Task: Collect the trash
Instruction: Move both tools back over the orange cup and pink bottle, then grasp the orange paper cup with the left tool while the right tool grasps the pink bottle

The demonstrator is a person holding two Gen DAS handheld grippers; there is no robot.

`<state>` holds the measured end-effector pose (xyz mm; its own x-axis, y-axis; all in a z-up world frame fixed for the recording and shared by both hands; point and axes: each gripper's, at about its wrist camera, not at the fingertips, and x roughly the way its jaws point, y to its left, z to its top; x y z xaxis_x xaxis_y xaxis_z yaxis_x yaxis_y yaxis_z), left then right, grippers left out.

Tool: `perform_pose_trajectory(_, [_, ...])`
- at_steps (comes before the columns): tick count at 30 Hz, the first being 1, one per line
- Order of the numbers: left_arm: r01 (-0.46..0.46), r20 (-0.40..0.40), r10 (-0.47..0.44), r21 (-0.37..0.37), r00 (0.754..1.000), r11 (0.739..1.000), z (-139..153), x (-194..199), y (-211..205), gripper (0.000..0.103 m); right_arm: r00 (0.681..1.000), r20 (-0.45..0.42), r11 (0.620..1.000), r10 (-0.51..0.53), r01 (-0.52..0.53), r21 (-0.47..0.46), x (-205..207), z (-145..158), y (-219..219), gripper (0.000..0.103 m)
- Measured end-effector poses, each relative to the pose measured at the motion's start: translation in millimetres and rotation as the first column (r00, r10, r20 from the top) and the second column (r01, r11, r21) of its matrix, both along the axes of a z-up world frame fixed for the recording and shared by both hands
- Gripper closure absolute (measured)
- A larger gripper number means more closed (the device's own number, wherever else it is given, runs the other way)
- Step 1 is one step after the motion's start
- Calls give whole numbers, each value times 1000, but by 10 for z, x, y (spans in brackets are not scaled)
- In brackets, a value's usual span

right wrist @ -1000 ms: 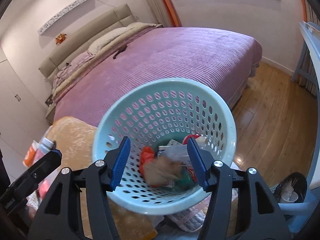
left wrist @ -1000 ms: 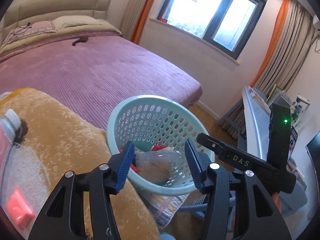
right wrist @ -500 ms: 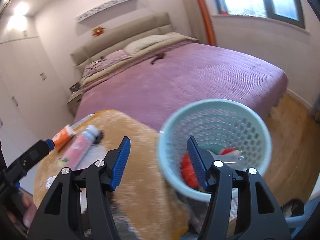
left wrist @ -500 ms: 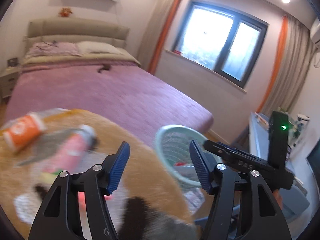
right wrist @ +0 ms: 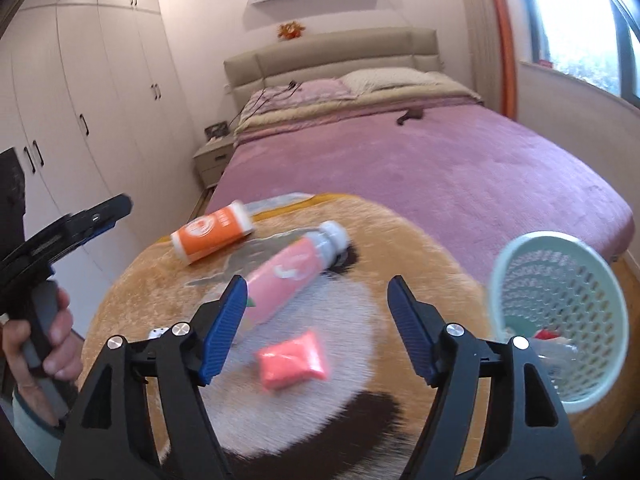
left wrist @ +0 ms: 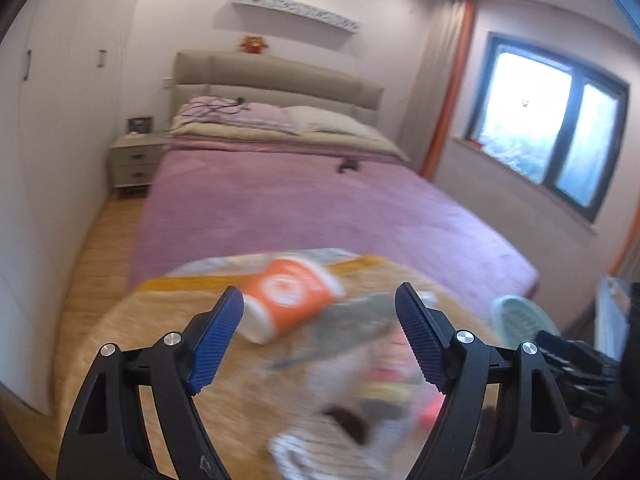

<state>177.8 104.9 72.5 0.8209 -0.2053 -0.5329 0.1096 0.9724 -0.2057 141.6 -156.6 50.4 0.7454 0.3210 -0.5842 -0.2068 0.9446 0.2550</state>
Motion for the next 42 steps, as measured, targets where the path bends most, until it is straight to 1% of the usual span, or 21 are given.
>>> perform_pose_trajectory(1, [-10,-18,10,13,1000,1000,-63,100,58,27,1000,-14,1000,3,-3,9,62,-33,74,34])
perform_pose_trajectory(2, [-6,-35,6,10,999,1000,-115,177,124,27,1000,-22,1000,4,-4,13,74,-56,125,34])
perform_pose_trajectory(4, [-1,-55,0,-11,998,1000,-190,302,192,27,999,-49,1000,1,0,26,169,-117,220,33])
perform_pose_trajectory(5, [3,-70,-5,-26,998,1000,-246,395,226,25,998,-59,999,1,1,34,215,-138,246,33])
perform_pose_trajectory(7, [10,-86,-14,-41,996,999,-334,459,311,22,997,-75,999,-2,5,41,295,-158,321,33])
perform_pose_trajectory(9, [15,-105,-20,-54,994,998,-413,570,341,21,995,-98,999,-15,20,50,387,-202,379,31])
perform_pose_trajectory(12, [-3,-142,-7,-70,990,998,-535,719,386,19,990,-138,996,-30,41,77,526,-283,444,30])
perform_pose_trajectory(16, [17,-195,-32,-78,980,997,-687,910,382,18,976,-210,992,-56,78,99,733,-440,524,30])
perform_pose_trajectory(19, [45,-239,-78,-138,968,989,-806,1017,404,18,962,-269,986,-49,89,138,881,-573,559,30])
perform_pose_trajectory(22, [71,-268,-119,-182,956,981,-887,1066,408,18,947,-319,982,-42,97,160,971,-684,603,30])
perform_pose_trajectory(25, [77,-296,-132,-191,946,979,-956,1116,389,21,932,-363,980,-23,93,175,1025,-803,676,30])
perform_pose_trajectory(26, [81,-304,-140,-198,942,977,-975,1109,379,24,935,-353,980,-29,96,173,1007,-797,685,30])
perform_pose_trajectory(28, [80,-300,-138,-198,944,977,-980,1064,373,26,938,-347,981,-11,78,180,976,-792,708,35])
perform_pose_trajectory(31, [80,-305,-137,-191,943,978,-958,1005,311,35,937,-350,978,11,62,198,933,-790,693,42])
perform_pose_trajectory(33, [80,-306,-133,-178,943,981,-942,943,262,40,938,-346,979,23,49,200,890,-772,681,49])
perform_pose_trajectory(35, [90,-301,-142,-181,943,979,-919,853,203,46,941,-336,980,31,38,195,830,-756,663,52])
perform_pose_trajectory(37, [91,-301,-145,-185,943,978,-901,787,140,48,943,-331,979,38,31,202,776,-740,629,53])
perform_pose_trajectory(42, [95,-276,-154,-215,949,972,-810,626,79,48,948,-315,965,54,31,259,642,-644,446,55])
